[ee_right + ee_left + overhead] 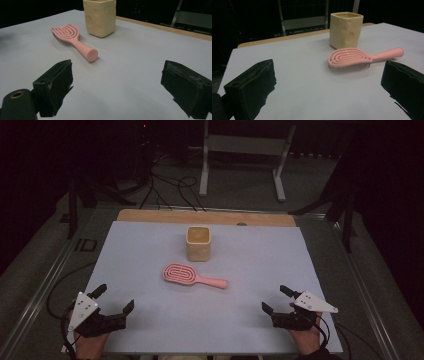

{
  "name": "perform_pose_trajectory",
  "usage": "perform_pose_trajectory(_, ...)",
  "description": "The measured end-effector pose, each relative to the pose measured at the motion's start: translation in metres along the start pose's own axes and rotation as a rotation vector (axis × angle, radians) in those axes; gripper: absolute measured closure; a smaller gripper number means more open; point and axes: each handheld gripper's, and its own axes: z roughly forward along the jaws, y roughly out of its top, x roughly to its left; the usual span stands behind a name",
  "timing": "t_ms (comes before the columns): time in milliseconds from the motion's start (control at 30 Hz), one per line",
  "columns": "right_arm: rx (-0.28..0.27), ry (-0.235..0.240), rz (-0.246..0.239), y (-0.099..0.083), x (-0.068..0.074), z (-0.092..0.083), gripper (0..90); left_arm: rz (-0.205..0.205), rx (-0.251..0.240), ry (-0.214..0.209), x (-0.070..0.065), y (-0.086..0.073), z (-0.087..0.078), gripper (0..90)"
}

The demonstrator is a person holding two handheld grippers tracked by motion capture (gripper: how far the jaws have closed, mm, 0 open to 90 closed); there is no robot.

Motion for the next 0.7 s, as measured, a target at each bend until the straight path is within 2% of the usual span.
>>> perform_pose_trajectory(200,0.0,0.006,0.017,-0.0019,-0.0019,0.0015,10.2,0.014,0.009,-0.007,-0.0034,-0.0006,0.0027,0.0)
perform_pose_trajectory(700,-0.005,0.017,0.032,-0.0025,-0.0014,0.0066,9.9,0.009,0.0,0.01,-0.0043,-0.0028,0.0006,0.0)
